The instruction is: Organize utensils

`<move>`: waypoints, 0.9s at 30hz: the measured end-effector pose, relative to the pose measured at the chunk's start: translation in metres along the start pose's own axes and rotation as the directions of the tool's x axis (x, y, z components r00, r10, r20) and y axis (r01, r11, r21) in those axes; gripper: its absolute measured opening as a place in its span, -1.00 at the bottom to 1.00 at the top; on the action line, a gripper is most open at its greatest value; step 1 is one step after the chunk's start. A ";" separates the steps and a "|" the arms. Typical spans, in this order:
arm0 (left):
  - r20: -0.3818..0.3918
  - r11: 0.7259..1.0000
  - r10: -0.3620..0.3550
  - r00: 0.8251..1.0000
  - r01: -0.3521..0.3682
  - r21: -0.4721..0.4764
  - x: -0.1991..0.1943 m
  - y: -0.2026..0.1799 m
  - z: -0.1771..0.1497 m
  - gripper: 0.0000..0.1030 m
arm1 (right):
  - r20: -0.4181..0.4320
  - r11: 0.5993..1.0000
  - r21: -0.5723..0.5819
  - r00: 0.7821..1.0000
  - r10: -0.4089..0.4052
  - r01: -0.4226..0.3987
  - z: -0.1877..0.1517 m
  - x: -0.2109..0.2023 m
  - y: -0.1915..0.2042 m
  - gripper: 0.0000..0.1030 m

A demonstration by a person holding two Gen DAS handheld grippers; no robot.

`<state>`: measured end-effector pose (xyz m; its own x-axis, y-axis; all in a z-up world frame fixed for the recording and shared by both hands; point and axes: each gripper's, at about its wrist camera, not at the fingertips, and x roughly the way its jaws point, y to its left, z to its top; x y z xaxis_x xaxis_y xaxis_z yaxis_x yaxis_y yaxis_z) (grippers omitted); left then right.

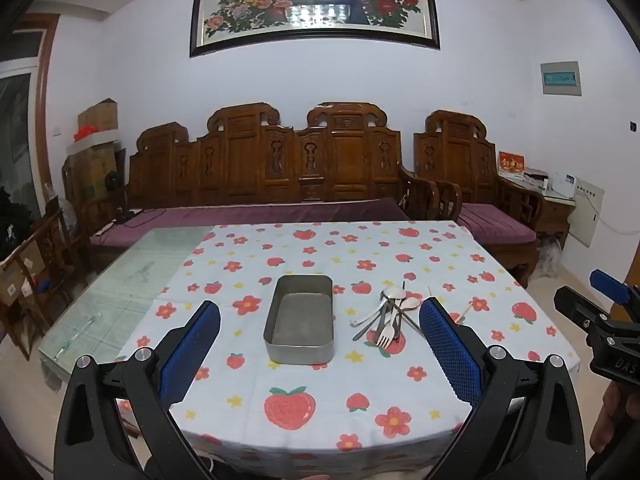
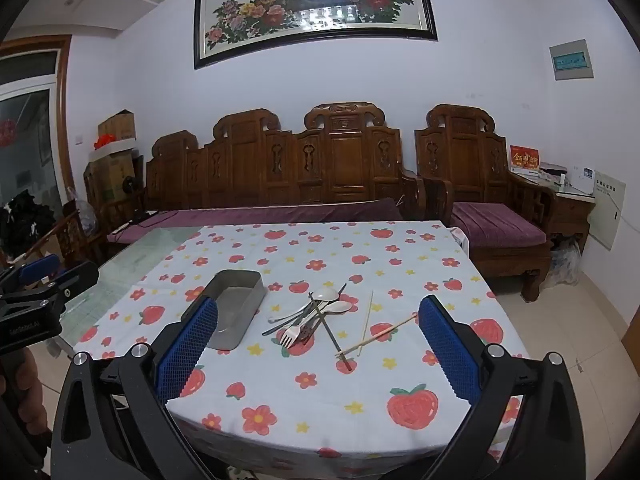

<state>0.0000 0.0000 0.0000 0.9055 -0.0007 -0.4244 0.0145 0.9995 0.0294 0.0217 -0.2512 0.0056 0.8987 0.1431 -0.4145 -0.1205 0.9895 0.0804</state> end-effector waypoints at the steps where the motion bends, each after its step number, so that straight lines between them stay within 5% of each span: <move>1: 0.001 1.000 0.000 1.000 0.000 -0.001 0.000 0.000 0.000 0.88 | 0.003 1.000 -0.004 1.000 -0.002 0.002 0.000 0.000 0.000 0.95; 27: 0.011 1.000 -0.006 1.000 0.006 -0.002 -0.001 0.000 0.003 0.88 | 0.011 1.000 -0.003 1.000 0.000 0.000 0.000 -0.002 -0.001 0.95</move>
<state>0.0001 -0.0005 0.0038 0.9100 -0.0074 -0.4146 0.0196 0.9995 0.0253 0.0198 -0.2524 0.0064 0.9034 0.1426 -0.4044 -0.1216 0.9896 0.0774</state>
